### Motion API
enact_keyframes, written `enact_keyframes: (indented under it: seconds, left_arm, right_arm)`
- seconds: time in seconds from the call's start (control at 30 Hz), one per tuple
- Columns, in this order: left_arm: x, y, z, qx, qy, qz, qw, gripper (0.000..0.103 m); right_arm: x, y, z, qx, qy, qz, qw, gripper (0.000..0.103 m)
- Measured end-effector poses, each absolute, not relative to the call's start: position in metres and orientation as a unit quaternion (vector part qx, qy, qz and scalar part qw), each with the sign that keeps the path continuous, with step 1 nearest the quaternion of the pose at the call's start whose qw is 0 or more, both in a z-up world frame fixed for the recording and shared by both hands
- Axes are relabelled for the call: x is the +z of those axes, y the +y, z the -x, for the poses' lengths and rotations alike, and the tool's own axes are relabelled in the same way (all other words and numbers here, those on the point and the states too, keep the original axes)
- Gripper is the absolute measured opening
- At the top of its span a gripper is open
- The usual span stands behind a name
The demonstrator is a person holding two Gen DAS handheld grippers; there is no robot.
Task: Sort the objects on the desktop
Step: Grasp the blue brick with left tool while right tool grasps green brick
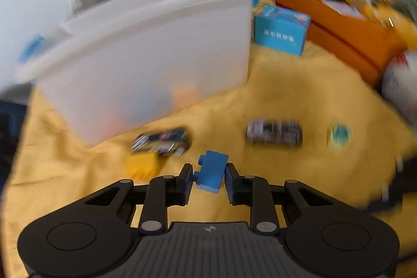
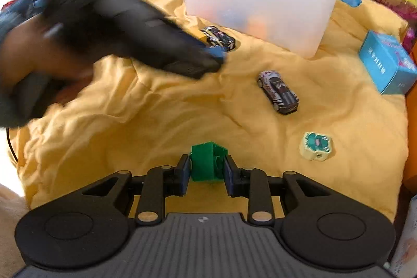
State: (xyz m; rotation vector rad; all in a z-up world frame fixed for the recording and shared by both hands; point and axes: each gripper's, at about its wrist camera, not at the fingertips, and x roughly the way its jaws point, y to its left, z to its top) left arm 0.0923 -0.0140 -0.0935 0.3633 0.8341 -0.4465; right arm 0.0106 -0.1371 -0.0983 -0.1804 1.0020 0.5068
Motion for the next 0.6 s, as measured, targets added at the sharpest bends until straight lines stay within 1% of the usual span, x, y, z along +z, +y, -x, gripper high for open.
enact_keyframes:
  seconds: [0.13,0.2,0.27,0.4,0.53,0.6]
  left_arm:
    - [-0.105,0.009,-0.051,-0.190,0.428,-0.208,0.859,0.030]
    - [-0.106,0.011,-0.039,-0.190,0.430,-0.213,0.857,0.032]
    - [-0.103,0.015,-0.033,-0.197,0.429,-0.186,0.862,0.042]
    - [-0.097,0.018,-0.031,-0.227,0.438,-0.090,0.865,0.042]
    - [-0.092,0.009,-0.023,-0.233,0.425,-0.075,0.872,0.042]
    - [-0.088,0.011,-0.018,-0.219,0.417,-0.068,0.880,0.044]
  right_arm:
    - [-0.097,-0.139,-0.021,0.295,0.508,0.018,0.809,0.030]
    - [-0.102,-0.135,-0.026,0.310,0.522,0.008,0.795,0.031]
    - [-0.105,-0.133,-0.030,0.288,0.524,0.021,0.801,0.040]
    - [-0.096,-0.146,-0.036,0.261,0.503,0.036,0.823,0.042]
    - [-0.093,-0.158,-0.044,0.234,0.486,0.054,0.840,0.046]
    - [-0.091,-0.163,-0.042,0.231,0.484,0.049,0.842,0.046]
